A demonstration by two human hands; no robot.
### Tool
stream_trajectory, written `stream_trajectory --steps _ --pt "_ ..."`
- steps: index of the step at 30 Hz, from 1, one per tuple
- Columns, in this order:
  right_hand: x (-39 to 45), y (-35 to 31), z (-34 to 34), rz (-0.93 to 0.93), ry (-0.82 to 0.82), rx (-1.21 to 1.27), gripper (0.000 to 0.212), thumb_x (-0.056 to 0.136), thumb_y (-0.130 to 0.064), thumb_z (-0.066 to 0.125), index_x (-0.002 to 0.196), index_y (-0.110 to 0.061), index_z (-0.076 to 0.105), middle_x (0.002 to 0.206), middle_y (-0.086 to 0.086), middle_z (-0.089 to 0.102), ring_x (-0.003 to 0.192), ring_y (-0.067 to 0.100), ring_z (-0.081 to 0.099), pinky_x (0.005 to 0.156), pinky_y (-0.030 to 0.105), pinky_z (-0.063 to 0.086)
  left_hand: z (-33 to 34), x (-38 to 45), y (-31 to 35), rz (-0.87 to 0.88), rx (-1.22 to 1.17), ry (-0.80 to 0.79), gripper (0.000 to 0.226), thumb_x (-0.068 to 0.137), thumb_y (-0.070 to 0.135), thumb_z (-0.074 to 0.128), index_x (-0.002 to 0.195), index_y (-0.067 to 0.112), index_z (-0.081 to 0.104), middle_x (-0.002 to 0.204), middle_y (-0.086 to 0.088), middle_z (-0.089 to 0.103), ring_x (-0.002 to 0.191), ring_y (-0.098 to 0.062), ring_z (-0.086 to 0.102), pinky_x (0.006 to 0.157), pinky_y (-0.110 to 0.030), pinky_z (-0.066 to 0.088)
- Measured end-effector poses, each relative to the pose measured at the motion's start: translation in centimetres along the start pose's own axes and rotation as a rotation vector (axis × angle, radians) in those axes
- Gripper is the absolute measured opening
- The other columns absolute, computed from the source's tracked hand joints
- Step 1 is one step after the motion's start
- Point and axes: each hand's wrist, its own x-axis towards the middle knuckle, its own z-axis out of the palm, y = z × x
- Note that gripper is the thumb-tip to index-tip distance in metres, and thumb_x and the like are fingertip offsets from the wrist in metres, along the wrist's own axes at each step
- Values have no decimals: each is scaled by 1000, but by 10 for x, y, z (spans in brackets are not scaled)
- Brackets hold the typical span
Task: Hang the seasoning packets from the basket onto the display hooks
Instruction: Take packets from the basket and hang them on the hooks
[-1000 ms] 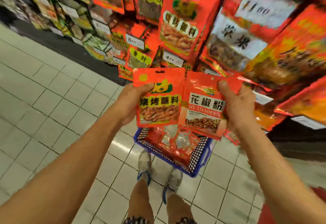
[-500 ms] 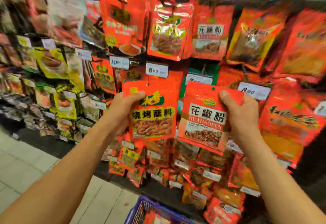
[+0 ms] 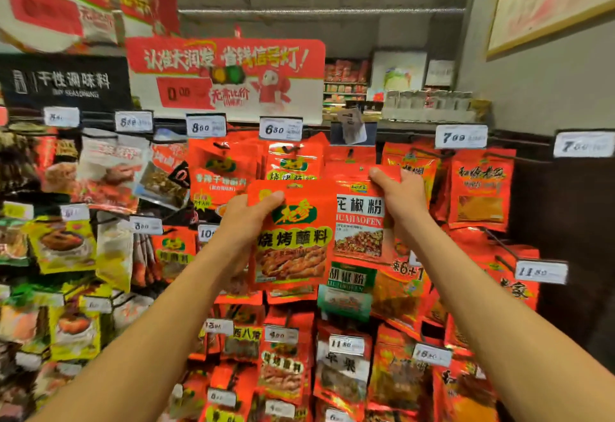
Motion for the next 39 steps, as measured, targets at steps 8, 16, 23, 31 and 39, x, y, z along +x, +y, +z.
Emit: stream_trajectory --steps 8,16,23,31,39 --pt "44 -6 28 65 75 -10 15 88 -33 73 83 -20 67 72 1 77 67 22 76 66 40 62 -11 18 7 1 1 -77 11 93 19 71 85 12 74 88 -12 77 85 -31 73 86 -53 58" --pt "64 8 42 113 174 36 13 84 -27 73 84 -16 67 71 5 77 67 27 77 66 45 64 -18 40 -5 8 11 -103 11 93 23 71 87 13 72 83 -6 79 75 -21 76 67 -33 59" --pt "88 24 45 63 239 -107 17 81 -32 75 73 -19 69 74 3 77 70 28 76 71 57 62 -25 58 -15 20 38 -94 15 94 27 70 85 16 72 83 -2 79 74 -18 76 63 -29 55" --pt "148 41 57 120 243 -454 38 89 -54 68 89 -17 67 97 4 68 82 25 59 76 34 48 -28 83 -17 67 31 -89 19 94 25 71 75 20 73 75 3 77 67 -11 74 53 -20 54" --pt "173 51 58 171 234 -751 54 93 -58 60 111 -7 65 116 15 68 98 34 67 85 45 58 -29 107 -23 54 -2 -85 22 96 38 66 100 17 72 95 -4 80 86 -20 77 70 -34 60"
